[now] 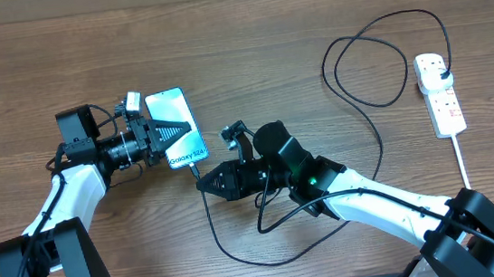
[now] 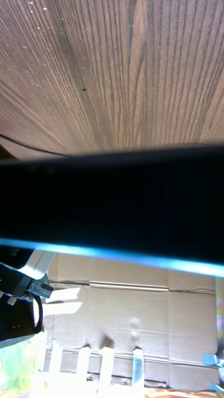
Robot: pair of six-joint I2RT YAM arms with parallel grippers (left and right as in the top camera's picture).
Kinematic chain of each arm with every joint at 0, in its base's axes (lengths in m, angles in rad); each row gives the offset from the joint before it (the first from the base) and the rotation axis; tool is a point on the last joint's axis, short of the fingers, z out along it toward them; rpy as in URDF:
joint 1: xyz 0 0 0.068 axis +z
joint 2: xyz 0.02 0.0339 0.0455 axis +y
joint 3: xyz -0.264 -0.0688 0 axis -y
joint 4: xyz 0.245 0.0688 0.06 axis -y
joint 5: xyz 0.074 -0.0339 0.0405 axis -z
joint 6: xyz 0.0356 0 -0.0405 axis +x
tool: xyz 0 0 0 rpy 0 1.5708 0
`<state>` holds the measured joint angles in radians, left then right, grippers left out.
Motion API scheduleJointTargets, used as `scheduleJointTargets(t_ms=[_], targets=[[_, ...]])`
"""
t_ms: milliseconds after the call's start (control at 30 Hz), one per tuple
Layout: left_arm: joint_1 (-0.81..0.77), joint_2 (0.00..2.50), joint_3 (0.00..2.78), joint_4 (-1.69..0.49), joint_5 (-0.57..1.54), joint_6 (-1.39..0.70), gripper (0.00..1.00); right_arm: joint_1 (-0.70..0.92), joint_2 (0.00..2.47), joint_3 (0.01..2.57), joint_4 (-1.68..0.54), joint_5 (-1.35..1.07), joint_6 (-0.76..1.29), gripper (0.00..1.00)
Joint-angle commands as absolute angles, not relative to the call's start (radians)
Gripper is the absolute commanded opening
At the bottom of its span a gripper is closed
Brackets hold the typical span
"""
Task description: Plug charger to phone and switch on socket
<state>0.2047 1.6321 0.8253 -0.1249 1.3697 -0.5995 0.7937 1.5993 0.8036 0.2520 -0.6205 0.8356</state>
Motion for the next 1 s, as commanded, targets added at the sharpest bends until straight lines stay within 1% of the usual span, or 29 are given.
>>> scheduleJointTargets(t_ms=[0,167,467,700,967], targets=[[0.202,1.61,0.829,-0.122,1.411,-0.572,0.04,0.778,1.573,0.803,0.263,-0.596,0.838,0.04],[0.202,1.61,0.829,-0.122,1.428,-0.592,0.04,0.778,1.573,0.803,0.26,-0.591,0.838,0.04],[0.202,1.61,0.829,-0.126,1.436,-0.606,0.04,0.778,1.573,0.803,0.267,-0.505,0.837,0.04],[0.18,1.61,0.829,-0.125,1.441,-0.598,0.04,0.778,1.573,0.803,0.337,-0.481,0.838,0.04],[0.161,1.61,0.829,-0.111,1.441,-0.598,0.04,0.778,1.573,0.805,0.356,-0.413,0.838,0.04]])
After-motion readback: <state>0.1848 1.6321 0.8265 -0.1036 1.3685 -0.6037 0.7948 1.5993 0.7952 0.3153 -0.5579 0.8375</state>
